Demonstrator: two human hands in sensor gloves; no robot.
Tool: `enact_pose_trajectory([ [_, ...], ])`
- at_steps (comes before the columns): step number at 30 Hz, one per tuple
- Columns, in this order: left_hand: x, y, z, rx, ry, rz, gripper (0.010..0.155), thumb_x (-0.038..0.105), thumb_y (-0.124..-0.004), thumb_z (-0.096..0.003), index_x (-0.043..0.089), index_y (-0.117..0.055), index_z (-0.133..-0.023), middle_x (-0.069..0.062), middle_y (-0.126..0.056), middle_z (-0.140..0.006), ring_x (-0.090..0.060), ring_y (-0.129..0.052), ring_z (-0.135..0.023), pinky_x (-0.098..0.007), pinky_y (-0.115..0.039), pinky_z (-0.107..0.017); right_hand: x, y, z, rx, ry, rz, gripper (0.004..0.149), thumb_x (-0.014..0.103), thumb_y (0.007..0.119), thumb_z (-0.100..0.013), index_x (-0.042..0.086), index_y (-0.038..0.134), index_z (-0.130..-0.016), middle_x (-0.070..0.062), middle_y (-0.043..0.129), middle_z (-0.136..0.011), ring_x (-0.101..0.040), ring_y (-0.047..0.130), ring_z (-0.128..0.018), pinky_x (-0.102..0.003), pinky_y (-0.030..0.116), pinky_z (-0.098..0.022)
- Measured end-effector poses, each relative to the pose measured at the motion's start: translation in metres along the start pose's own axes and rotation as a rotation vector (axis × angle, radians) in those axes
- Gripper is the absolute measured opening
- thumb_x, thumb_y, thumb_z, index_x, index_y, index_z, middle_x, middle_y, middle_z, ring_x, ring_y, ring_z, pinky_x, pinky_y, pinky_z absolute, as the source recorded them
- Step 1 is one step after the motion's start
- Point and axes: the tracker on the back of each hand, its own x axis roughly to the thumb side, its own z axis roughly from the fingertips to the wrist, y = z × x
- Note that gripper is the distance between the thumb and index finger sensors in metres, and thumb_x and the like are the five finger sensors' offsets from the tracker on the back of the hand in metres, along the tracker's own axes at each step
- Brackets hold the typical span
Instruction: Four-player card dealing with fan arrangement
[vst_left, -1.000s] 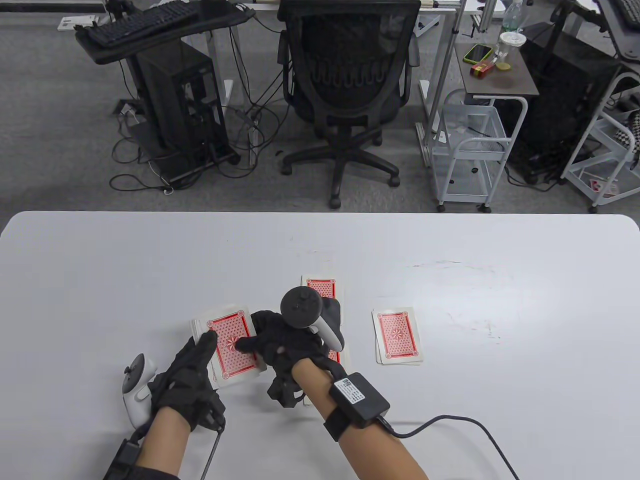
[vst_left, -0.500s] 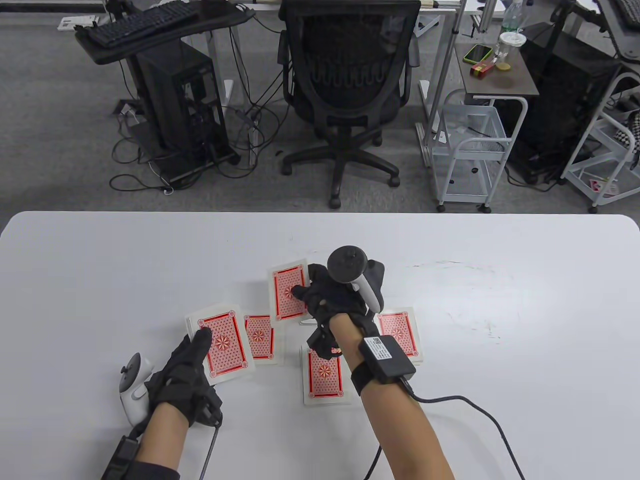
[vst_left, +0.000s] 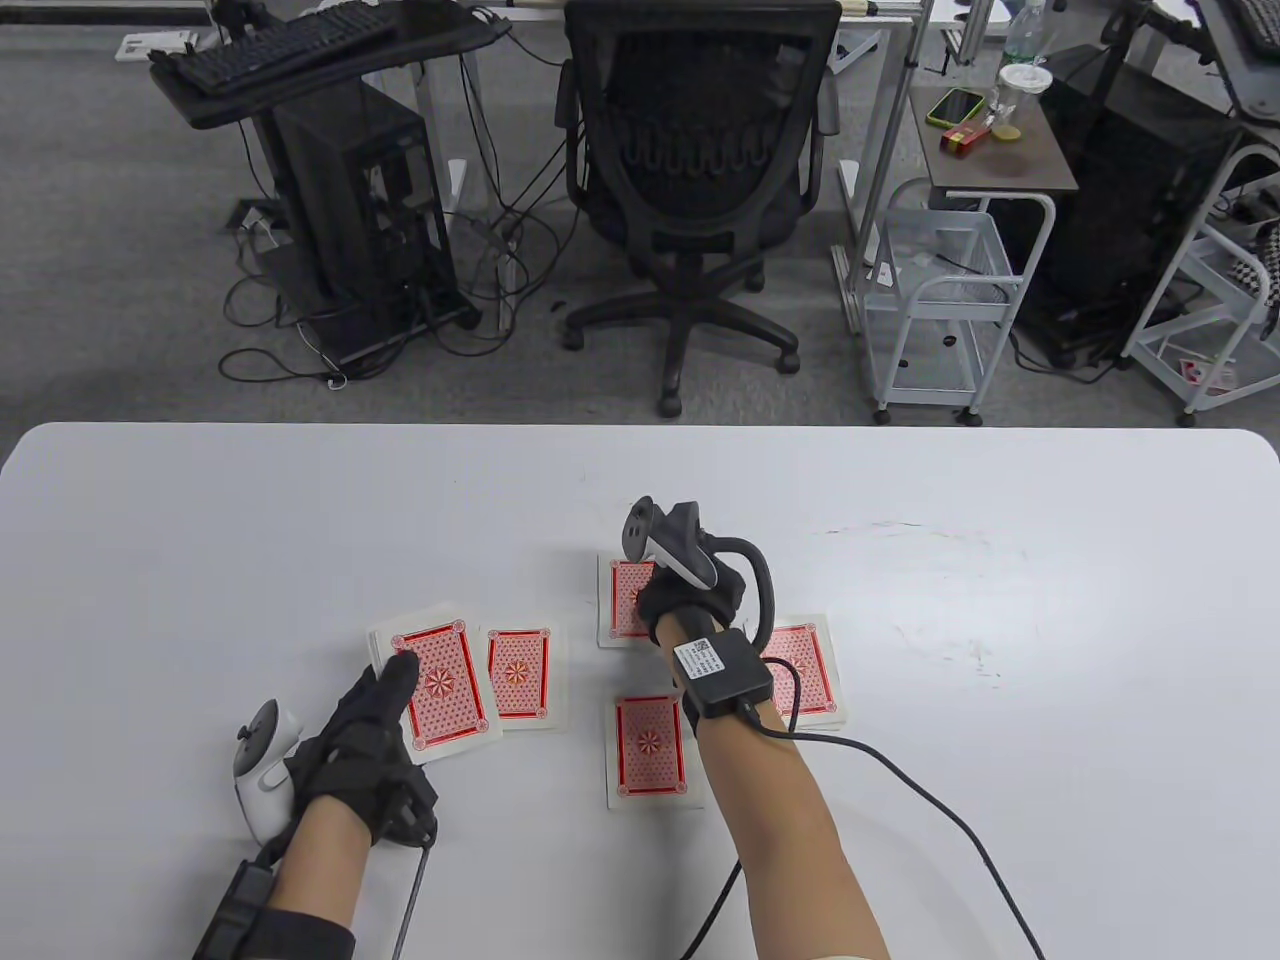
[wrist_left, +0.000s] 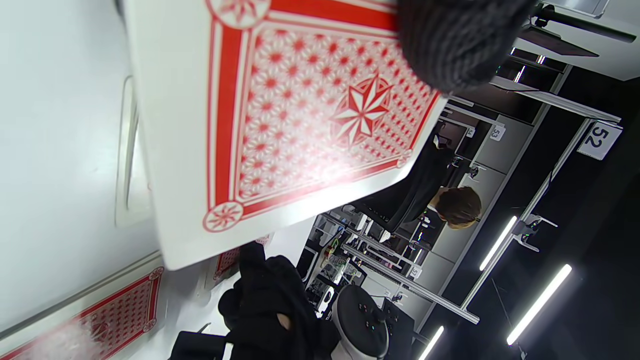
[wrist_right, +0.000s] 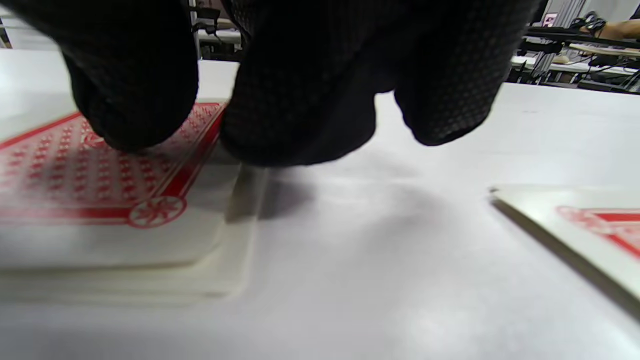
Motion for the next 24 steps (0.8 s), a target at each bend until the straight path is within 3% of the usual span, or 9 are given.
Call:
enact_pose_trajectory([
  [4, -0.001, 0.001, -0.002, 0.001, -0.007, -0.003, 0.048, 0.05, -0.079, -0.0526, 0.03, -0.069, -0.096, 0.008, -0.09, -0.09, -0.024, -0.103, -0.072, -0.042, -0.092, -0.048, -0.002, -0.025, 0.023, -0.043, -0.096, -0.131, 0.079, 0.05, 0.08, -0.051, 0.006, 0.048, -0.107, -0.005, 0.08, -0.079, -0.016, 0.1, -0.043, -0.054, 0.073, -0.052],
  [7, -0.003, -0.002, -0.002, -0.006, -0.01, -0.012, 0.048, 0.05, -0.079, -0.0524, 0.03, -0.07, -0.095, 0.008, -0.09, -0.09, -0.024, -0.103, -0.072, -0.043, -0.091, -0.048, 0.008, -0.038, 0.055, 0.017, -0.262, -0.427, 0.07, 0.049, 0.076, -0.055, 0.007, 0.054, -0.106, -0.01, 0.077, -0.085, -0.021, 0.099, -0.053, -0.056, 0.071, -0.054],
  [11, -0.005, -0.009, -0.001, -0.018, -0.016, -0.016, 0.048, 0.05, -0.08, -0.052, 0.03, -0.07, -0.095, 0.008, -0.09, -0.089, -0.024, -0.103, -0.071, -0.044, -0.091, -0.048, 0.037, -0.029, 0.098, 0.168, -0.552, -0.746, 0.067, 0.049, 0.076, -0.056, 0.006, 0.058, -0.104, -0.013, 0.076, -0.087, -0.026, 0.099, -0.058, -0.059, 0.07, -0.054],
  [13, -0.005, -0.012, 0.001, -0.027, -0.02, -0.02, 0.048, 0.05, -0.08, -0.0518, 0.03, -0.071, -0.094, 0.008, -0.091, -0.088, -0.024, -0.103, -0.071, -0.044, -0.091, -0.048, 0.049, -0.021, 0.112, 0.204, -0.639, -0.769, 0.073, 0.05, 0.078, -0.054, 0.006, 0.053, -0.106, -0.013, 0.073, -0.09, -0.029, 0.096, -0.064, -0.061, 0.068, -0.055],
  [15, -0.006, -0.016, 0.002, -0.033, -0.026, -0.023, 0.048, 0.05, -0.081, -0.0515, 0.031, -0.071, -0.094, 0.008, -0.091, -0.088, -0.024, -0.104, -0.07, -0.043, -0.091, -0.048, 0.06, -0.011, 0.127, 0.192, -0.657, -0.753, 0.075, 0.048, 0.084, -0.051, 0.006, 0.053, -0.104, -0.009, 0.074, -0.087, -0.027, 0.096, -0.063, -0.061, 0.068, -0.055],
  [18, -0.007, -0.019, 0.005, -0.011, -0.024, -0.049, 0.047, 0.05, -0.082, -0.0506, 0.032, -0.072, -0.093, 0.009, -0.092, -0.087, -0.023, -0.104, -0.07, -0.043, -0.091, -0.047, 0.063, -0.004, 0.137, 0.113, -0.616, -0.805, 0.063, 0.038, 0.09, -0.046, 0.008, 0.065, -0.095, -0.004, 0.083, -0.076, -0.021, 0.102, -0.052, -0.059, 0.073, -0.052],
  [22, -0.008, -0.019, 0.005, -0.033, -0.03, -0.04, 0.048, 0.05, -0.082, -0.0499, 0.032, -0.072, -0.094, 0.009, -0.091, -0.088, -0.024, -0.103, -0.071, -0.044, -0.091, -0.048, 0.051, -0.003, 0.132, 0.084, -0.575, -0.896, 0.062, 0.034, 0.092, -0.043, 0.005, 0.07, -0.094, -0.001, 0.091, -0.068, -0.02, 0.108, -0.048, -0.057, 0.075, -0.052],
  [24, -0.007, -0.022, 0.005, -0.073, -0.028, -0.011, 0.048, 0.049, -0.081, -0.0505, 0.032, -0.071, -0.094, 0.008, -0.09, -0.089, -0.024, -0.103, -0.072, -0.044, -0.09, -0.049, 0.044, -0.003, 0.127, 0.142, -0.576, -0.964, 0.063, 0.033, 0.091, -0.043, 0.003, 0.069, -0.094, -0.001, 0.093, -0.066, -0.02, 0.11, -0.048, -0.056, 0.076, -0.052],
])
